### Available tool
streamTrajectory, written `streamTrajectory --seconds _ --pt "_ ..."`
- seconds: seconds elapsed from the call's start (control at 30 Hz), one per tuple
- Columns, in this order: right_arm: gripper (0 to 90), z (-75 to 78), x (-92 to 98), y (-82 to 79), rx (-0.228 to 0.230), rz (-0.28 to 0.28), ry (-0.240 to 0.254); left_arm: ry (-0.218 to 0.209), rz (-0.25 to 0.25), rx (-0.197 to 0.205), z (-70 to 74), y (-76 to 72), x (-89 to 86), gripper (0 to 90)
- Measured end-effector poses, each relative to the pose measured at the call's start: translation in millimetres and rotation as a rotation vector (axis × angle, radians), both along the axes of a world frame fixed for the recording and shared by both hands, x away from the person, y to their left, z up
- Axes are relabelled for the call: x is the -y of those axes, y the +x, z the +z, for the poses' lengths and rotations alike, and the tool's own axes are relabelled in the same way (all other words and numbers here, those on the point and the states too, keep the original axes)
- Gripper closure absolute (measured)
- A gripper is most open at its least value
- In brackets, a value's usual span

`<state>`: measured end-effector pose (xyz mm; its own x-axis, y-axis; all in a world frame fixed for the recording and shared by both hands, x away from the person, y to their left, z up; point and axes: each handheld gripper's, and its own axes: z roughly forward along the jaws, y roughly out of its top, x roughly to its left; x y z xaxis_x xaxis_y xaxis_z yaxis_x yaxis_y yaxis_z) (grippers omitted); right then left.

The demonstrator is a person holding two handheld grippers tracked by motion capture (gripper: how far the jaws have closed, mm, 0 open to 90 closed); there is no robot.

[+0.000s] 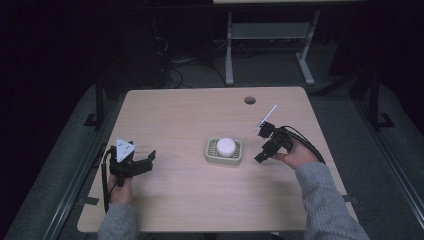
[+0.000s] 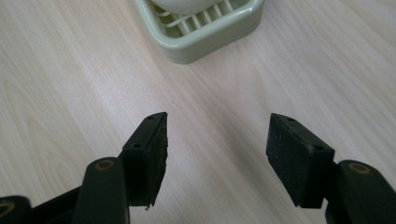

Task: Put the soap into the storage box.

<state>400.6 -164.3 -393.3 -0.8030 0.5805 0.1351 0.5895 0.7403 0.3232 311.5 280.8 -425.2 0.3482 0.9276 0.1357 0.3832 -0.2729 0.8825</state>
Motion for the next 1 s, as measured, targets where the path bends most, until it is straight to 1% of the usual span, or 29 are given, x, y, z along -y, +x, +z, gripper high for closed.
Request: streamTrajectory --seconds 0.3,0.4,0.47,0.57,0.83,0.87,1.0 --pt "37.0 -1.1 9.9 -7.9 0.004 -0.014 0.008 0.002 -0.001 -0.003 -0.1 -0.1 0.6 14.8" --pt "36.7 -0.9 11.5 -10.4 0.002 -0.018 -0.002 0.002 -0.001 -0.004 -0.1 -0.1 0.8 14.8" --pt "36.7 -0.3 12.9 -12.1 0.009 -0.017 0.004 0.001 -0.002 -0.004 -0.2 -0.1 0.7 14.8" --pt "36.5 -0.2 15.5 -14.4 0.007 -0.022 0.006 0.004 -0.002 -0.003 -0.1 -0.2 0.7 14.8" --pt "35.5 -6.2 22.9 -21.7 -0.001 -0.036 0.016 0.004 -0.001 -0.006 -0.2 -0.1 0.6 14.8" --pt "35.0 -7.1 23.4 -22.4 -0.008 -0.040 0.008 0.004 0.000 -0.007 -0.1 -0.1 0.6 14.8" --pt "35.3 -10.0 26.7 -25.8 -0.007 -0.046 0.016 0.003 0.001 -0.005 -0.2 -0.1 0.5 14.8"
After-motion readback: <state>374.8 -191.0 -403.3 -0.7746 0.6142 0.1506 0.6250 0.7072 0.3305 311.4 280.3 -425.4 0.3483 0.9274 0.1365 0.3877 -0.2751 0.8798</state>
